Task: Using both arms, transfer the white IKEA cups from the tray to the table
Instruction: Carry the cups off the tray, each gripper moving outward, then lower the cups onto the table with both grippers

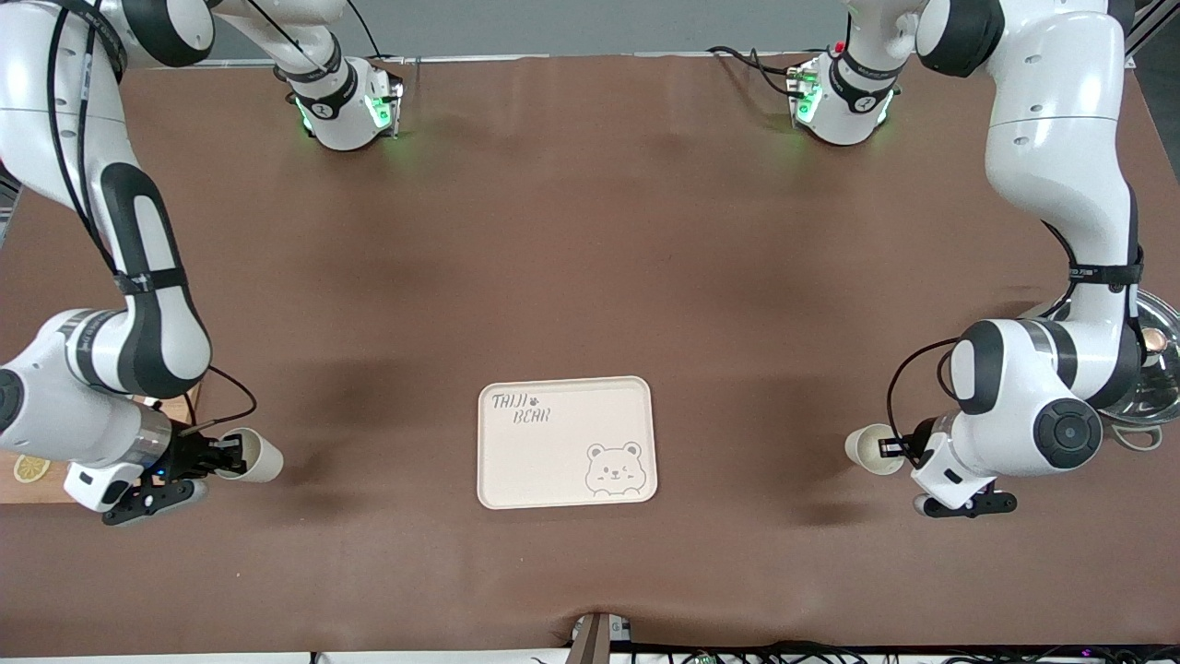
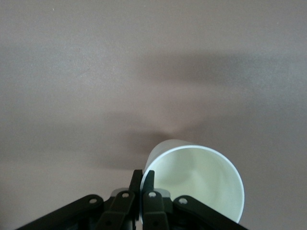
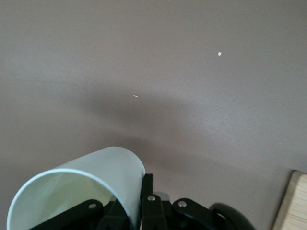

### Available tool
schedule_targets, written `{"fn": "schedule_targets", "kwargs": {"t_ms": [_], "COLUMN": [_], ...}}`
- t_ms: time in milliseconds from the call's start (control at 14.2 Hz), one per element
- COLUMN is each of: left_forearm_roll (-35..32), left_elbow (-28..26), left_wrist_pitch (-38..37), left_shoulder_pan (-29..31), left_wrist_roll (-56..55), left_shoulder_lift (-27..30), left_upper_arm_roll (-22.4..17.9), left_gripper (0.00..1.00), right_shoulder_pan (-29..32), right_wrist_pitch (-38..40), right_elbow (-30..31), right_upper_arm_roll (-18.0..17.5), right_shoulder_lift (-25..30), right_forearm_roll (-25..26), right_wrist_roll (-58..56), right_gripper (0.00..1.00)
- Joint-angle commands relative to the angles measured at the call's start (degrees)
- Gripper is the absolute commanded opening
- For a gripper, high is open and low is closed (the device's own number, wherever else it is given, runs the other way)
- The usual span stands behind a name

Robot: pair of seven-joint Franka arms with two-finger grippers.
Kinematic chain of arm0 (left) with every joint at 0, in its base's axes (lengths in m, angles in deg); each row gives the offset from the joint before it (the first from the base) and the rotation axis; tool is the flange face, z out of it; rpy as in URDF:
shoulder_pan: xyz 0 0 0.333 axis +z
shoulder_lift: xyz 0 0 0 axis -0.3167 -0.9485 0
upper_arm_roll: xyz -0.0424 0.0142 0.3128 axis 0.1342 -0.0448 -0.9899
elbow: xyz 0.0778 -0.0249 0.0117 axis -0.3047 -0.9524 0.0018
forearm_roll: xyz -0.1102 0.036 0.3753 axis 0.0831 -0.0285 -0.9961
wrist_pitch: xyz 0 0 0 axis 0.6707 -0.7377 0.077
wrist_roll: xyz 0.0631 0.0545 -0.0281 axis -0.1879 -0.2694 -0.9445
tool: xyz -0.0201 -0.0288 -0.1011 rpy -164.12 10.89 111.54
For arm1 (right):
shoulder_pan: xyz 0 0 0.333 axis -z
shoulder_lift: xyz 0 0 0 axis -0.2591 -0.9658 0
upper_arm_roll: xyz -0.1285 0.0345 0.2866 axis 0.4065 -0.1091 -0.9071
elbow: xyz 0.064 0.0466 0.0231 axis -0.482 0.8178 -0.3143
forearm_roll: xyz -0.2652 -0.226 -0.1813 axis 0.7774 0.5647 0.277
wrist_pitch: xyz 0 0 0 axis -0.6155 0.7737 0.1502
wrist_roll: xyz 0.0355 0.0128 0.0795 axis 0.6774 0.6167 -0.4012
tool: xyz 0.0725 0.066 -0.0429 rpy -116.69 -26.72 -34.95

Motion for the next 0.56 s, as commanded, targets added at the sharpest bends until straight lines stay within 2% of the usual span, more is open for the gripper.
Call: {"fn": "schedule_targets", "kwargs": {"t_ms": [0,424,494], "left_forearm_roll": [-1.0,-0.91,-1.0], "left_elbow": [0.27,0.0,0.0], "left_wrist_pitch": [1.2,2.69,2.69], "left_shoulder_pan": [0.61,0.7,0.61], "left_wrist_roll": [0.83,0.83,0.83], "left_shoulder_lift": [-0.89,-1.42,-1.42], "left_upper_arm_roll": [0.32,0.32,0.32], "left_gripper": [0.0,0.01,0.08], "right_shoulder_pan": [0.27,-0.69,-0.87], "right_wrist_pitch": [-2.55,-8.26,-8.97], "right_elbow": [0.92,3.2,3.29], "right_upper_arm_roll": [-0.39,-0.39,-0.39], "right_shoulder_lift": [-0.94,-2.7,-2.97], "right_forearm_roll": [-1.01,-1.01,-1.01], "right_wrist_roll": [-1.0,-1.0,-1.0], "right_gripper": [0.0,0.0,0.0]}}
